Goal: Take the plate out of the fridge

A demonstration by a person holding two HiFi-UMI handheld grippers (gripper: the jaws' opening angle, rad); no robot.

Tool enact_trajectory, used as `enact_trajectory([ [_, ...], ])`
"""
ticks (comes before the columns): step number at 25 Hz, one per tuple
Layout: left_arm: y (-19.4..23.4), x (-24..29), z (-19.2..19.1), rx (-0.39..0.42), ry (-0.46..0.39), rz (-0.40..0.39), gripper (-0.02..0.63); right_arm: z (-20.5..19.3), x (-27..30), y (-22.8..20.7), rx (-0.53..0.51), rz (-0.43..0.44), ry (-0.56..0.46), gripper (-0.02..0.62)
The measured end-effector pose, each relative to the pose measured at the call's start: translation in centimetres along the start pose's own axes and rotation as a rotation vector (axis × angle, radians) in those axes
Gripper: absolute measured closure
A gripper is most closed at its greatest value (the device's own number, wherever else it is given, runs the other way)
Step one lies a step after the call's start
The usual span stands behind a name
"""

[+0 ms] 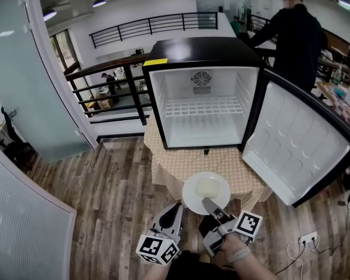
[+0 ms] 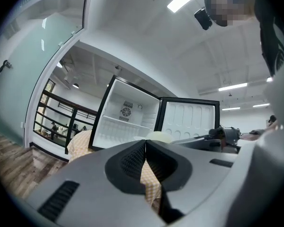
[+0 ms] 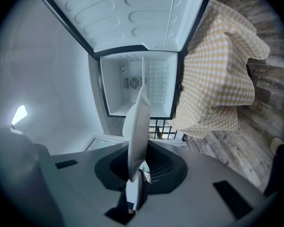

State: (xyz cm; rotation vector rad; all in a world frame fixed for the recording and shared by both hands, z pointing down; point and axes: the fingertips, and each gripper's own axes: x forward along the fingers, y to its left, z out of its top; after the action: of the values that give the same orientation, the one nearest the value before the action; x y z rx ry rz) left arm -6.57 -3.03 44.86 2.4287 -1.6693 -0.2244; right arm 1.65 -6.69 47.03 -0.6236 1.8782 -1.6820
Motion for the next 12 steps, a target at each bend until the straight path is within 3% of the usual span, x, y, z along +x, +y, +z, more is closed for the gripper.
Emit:
enact_trajectory([
  [12, -1.2, -0.4, -0.3, 0.023, 0.018, -0.04, 0.595, -0.4, -1.3, -0.1, -0.008, 0.008, -0.028, 0.538],
])
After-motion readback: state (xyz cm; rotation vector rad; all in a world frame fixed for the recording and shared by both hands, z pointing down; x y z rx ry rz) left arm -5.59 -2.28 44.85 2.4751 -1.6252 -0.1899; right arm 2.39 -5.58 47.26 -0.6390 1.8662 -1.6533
